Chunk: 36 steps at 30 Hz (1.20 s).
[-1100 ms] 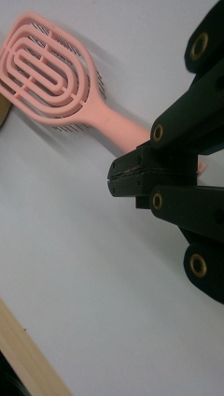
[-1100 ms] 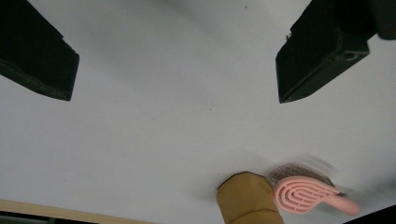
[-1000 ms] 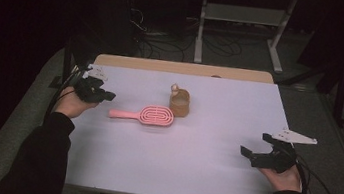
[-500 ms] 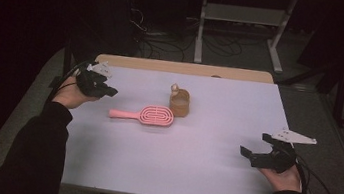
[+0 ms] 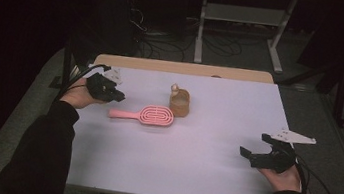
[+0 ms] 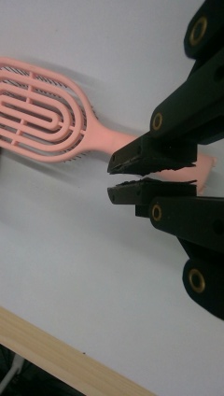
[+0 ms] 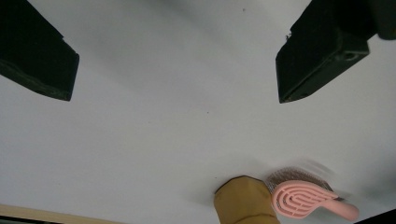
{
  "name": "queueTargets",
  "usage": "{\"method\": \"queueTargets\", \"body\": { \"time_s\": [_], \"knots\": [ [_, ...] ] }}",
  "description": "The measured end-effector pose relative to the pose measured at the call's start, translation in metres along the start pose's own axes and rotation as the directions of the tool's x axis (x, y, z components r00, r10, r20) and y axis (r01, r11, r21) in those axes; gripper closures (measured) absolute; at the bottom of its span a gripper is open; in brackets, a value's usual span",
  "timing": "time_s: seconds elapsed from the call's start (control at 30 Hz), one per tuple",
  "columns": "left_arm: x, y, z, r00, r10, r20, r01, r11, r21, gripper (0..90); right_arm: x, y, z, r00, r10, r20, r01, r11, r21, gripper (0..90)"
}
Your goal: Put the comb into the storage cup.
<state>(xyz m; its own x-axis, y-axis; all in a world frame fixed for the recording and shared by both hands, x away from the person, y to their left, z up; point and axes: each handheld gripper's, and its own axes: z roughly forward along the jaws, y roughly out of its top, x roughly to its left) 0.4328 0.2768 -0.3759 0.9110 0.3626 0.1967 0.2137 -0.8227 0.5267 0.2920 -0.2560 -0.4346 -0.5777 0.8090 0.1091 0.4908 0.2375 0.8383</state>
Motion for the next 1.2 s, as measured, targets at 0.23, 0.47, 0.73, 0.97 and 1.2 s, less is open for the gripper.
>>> {"method": "queueTargets", "body": {
  "time_s": [0.23, 0.47, 0.73, 0.97, 1.2],
  "knots": [
    [-0.005, 0.007, 0.01, 0.9994, -0.035, -0.002, 0.035, 0.999, 0.028, 62.0, -0.001, 0.0, -0.001, 0.9998, 0.016, -0.011, -0.016, 1.0, -0.008, 0.0],
    [-0.012, 0.011, 0.019, 0.9995, -0.032, -0.007, 0.033, 0.9972, 0.068, 37.0, -0.001, 0.0, 0.0, 0.9998, 0.014, -0.011, -0.014, 1.0, 0.0, 0.0],
    [-0.017, 0.013, 0.026, 0.9999, 0.005, -0.014, -0.004, 0.997, 0.077, 18.4, -0.001, -0.001, 0.0, 0.9998, 0.014, -0.013, -0.014, 1.0, 0.004, 0.0],
    [-0.018, 0.01, 0.036, 0.9996, 0.029, 0.005, -0.03, 0.9931, 0.114, 7.3, -0.001, -0.001, 0.0, 0.9998, 0.014, -0.015, -0.014, 1.0, 0.005, 0.0],
    [-0.026, 0.014, 0.046, 0.9882, 0.147, 0.043, -0.152, 0.9759, 0.157, 4.0, -0.001, -0.001, 0.001, 0.9997, 0.012, -0.019, -0.012, 1.0, 0.011, 0.0]
  ]
}}
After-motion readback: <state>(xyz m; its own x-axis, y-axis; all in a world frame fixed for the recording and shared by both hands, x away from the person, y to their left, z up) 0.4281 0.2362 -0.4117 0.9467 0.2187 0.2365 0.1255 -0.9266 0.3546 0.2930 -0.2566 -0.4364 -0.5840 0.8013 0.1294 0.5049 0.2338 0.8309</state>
